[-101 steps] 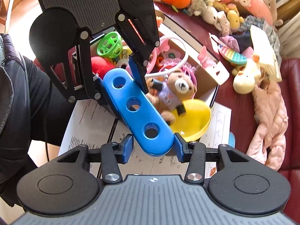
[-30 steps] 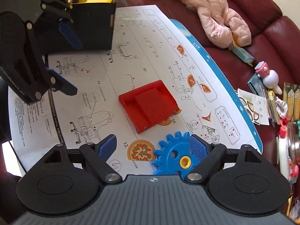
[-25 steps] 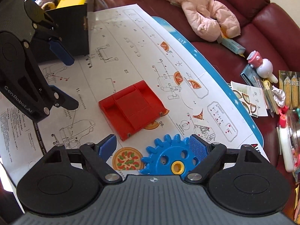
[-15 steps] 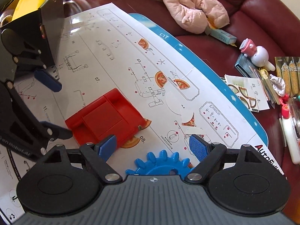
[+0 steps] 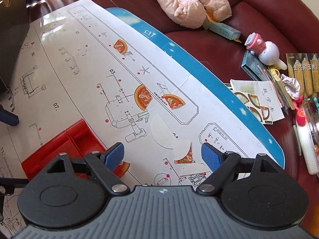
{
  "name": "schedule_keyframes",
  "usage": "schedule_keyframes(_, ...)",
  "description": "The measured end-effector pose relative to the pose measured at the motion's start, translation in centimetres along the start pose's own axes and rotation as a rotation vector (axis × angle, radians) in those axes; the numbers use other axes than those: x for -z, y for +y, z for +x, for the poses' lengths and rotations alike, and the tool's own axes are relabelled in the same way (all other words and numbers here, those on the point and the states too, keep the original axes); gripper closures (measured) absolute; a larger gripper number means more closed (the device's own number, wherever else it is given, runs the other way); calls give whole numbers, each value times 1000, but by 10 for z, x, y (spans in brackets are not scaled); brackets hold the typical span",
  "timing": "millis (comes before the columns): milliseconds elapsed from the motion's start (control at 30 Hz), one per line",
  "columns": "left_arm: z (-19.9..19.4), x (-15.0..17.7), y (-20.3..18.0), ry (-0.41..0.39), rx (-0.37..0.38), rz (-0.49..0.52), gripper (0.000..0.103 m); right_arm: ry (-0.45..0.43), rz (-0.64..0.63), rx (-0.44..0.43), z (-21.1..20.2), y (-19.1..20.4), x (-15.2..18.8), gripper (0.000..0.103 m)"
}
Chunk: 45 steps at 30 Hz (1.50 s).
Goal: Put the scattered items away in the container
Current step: 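Move both tools back over the sheet toward the red block, then lower both tools around the sides of the red block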
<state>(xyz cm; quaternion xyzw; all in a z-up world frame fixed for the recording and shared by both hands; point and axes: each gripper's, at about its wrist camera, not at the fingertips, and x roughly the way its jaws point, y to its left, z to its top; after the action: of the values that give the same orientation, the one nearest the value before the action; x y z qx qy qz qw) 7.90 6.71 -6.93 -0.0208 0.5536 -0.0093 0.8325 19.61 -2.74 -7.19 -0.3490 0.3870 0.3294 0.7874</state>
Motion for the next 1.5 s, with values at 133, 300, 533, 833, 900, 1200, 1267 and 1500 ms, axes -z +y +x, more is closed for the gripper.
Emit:
schedule_keyframes(133, 0, 3, 0, -3, -34, 27, 16, 51, 19, -58, -3, -4, 4, 19)
schedule_keyframes(300, -6, 15, 5, 3, -28, 39, 17, 77, -19, -114, -18, 13, 22, 20)
schedule_keyframes(533, -19, 48, 7, 14, -19, 88, 17, 83, -31, -155, -45, 42, 46, 25)
schedule_keyframes(833, -33, 81, 1, 18, 17, 109, 17, 96, -14, -172, -74, 67, 72, 25)
schedule_keyframes(900, -39, 89, 0, 18, 41, 109, 18, 95, -21, -176, -80, 74, 79, 25)
schedule_keyframes(1200, -72, 100, -19, -73, 123, 128, 17, 61, -22, -222, -103, 93, 92, 19)
schedule_keyframes(1267, -73, 99, -25, -80, 118, 145, 17, 51, -46, -223, -108, 99, 93, 19)
schedule_keyframes(1500, -74, 98, -30, -115, 96, 190, 17, 20, -57, -257, -119, 108, 103, 18)
